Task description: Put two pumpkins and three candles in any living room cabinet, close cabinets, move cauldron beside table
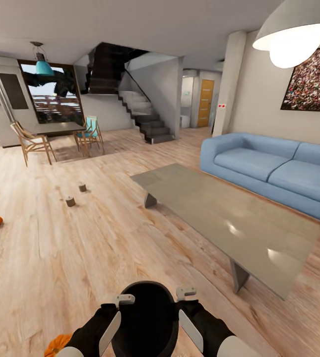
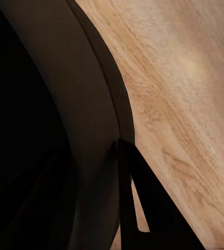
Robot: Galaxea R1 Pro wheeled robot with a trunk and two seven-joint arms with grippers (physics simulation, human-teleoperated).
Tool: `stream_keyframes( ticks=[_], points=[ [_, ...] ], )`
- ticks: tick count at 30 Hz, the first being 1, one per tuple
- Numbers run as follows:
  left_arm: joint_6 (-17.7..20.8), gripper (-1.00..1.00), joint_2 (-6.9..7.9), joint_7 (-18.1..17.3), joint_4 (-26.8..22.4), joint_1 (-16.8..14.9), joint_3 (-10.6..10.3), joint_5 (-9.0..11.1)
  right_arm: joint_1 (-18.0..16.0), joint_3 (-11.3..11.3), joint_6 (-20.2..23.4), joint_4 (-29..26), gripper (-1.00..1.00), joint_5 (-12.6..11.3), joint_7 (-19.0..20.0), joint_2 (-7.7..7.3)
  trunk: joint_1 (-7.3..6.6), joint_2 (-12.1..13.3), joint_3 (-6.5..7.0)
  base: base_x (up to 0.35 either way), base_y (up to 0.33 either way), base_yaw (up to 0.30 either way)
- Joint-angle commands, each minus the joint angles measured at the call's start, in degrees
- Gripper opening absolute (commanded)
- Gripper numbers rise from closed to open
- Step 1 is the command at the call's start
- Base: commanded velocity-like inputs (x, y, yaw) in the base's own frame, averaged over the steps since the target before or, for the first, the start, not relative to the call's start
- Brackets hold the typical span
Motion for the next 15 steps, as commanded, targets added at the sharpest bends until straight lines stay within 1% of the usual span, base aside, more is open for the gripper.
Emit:
stream_keyframes(
  ticks=[1,15],
  points=[
    [0.27,-1.0,0.36,0.62,-0.09,-0.05,-0.69,0.7,-0.06,1.17,0.05,-0.02,-1.0,-1.22,-0.53,0.0,-0.01,-0.03,-0.05,-0.014,0.018,-0.275],
    [0.27,-1.0,0.34,0.62,-0.18,-0.05,-0.69,0.7,-0.07,1.17,0.05,-0.02,-1.0,-1.23,-0.51,0.0,-0.01,-0.03,-0.05,-0.002,0.002,-0.275]
  ],
)
